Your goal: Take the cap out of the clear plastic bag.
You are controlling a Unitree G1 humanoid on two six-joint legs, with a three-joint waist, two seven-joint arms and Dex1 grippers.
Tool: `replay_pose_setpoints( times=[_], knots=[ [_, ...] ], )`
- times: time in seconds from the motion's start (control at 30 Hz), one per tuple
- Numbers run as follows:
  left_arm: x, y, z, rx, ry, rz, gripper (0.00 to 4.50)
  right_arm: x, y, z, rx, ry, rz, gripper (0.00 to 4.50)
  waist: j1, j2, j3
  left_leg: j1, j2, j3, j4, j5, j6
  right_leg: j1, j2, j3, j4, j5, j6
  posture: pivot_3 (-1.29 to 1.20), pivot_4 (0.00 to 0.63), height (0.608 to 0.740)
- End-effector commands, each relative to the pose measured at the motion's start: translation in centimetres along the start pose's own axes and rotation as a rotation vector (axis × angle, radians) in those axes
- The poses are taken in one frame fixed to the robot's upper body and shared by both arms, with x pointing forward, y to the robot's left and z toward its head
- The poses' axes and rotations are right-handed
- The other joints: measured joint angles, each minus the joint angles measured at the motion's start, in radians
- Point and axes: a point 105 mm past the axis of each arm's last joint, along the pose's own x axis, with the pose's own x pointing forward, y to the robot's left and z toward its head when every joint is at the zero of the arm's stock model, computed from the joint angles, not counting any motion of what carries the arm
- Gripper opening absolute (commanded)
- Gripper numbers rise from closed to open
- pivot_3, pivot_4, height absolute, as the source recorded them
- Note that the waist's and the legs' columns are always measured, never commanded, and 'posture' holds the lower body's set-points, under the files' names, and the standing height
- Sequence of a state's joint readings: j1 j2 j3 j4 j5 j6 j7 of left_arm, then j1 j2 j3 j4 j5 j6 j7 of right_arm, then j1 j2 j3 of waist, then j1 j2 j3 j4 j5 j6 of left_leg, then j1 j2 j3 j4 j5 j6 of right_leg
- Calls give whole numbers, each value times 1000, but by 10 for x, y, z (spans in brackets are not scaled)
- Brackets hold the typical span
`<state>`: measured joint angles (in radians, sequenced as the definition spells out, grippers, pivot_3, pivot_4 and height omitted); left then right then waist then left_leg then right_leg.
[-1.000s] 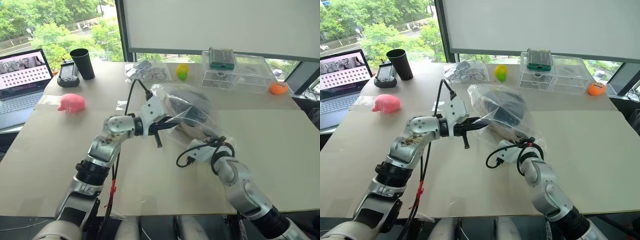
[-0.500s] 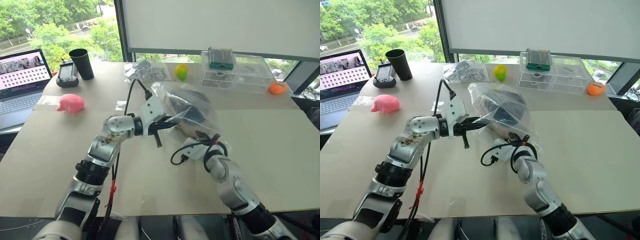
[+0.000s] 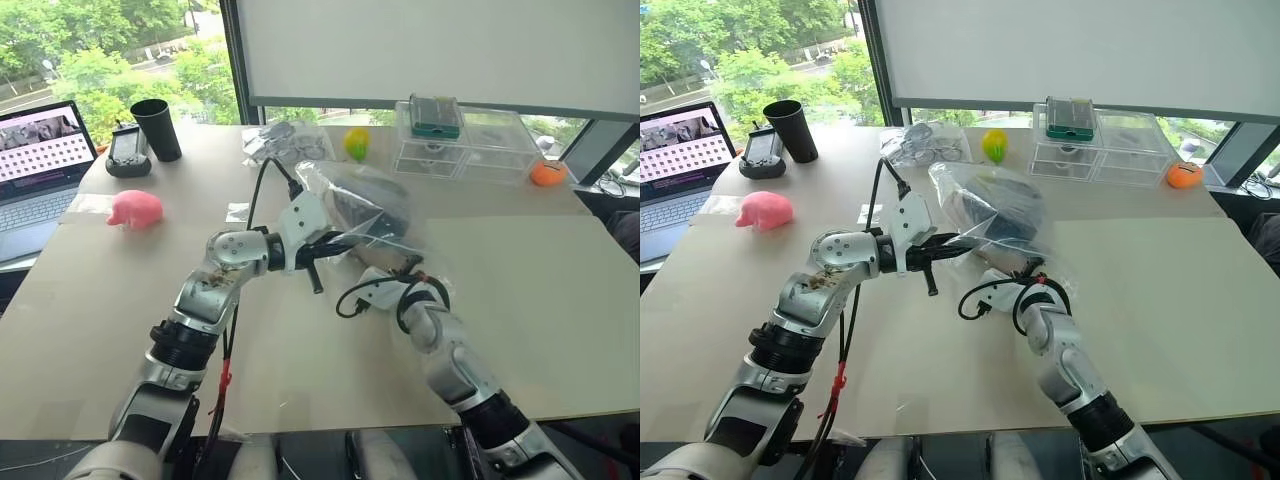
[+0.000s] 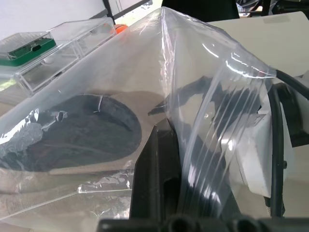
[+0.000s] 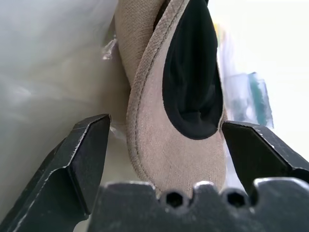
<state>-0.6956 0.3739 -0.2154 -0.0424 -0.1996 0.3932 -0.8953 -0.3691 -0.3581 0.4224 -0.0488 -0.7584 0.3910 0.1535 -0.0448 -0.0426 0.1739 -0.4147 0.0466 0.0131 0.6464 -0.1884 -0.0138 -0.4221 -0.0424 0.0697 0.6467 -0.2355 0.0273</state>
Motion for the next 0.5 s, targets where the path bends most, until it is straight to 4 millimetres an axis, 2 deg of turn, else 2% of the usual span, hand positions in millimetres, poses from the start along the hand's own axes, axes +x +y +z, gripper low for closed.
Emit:
replay_pose_setpoints(
  times=[0.03,0.07,0.17,0.5],
  knots=[
    [-1,2,15,34,-39,4,0,8,5,0,9,5,-8,4460,-2,0,0,0,0,0,0,0,0,0,0,0,0,0,0,0,150,740],
    [-1,2,15,34,-39,5,0,9,6,-1,14,10,-10,4460,-1,0,0,1,0,0,0,0,0,0,0,0,1,0,0,0,150,740],
    [-1,2,14,33,-38,9,0,11,5,-2,25,8,-17,3792,0,0,0,1,0,0,0,0,0,0,0,0,0,0,0,0,150,740],
    [-3,1,13,29,-35,16,0,11,9,2,38,-8,4,443,-3,0,0,0,0,0,0,0,0,0,0,0,0,0,-1,0,150,740]
  ],
)
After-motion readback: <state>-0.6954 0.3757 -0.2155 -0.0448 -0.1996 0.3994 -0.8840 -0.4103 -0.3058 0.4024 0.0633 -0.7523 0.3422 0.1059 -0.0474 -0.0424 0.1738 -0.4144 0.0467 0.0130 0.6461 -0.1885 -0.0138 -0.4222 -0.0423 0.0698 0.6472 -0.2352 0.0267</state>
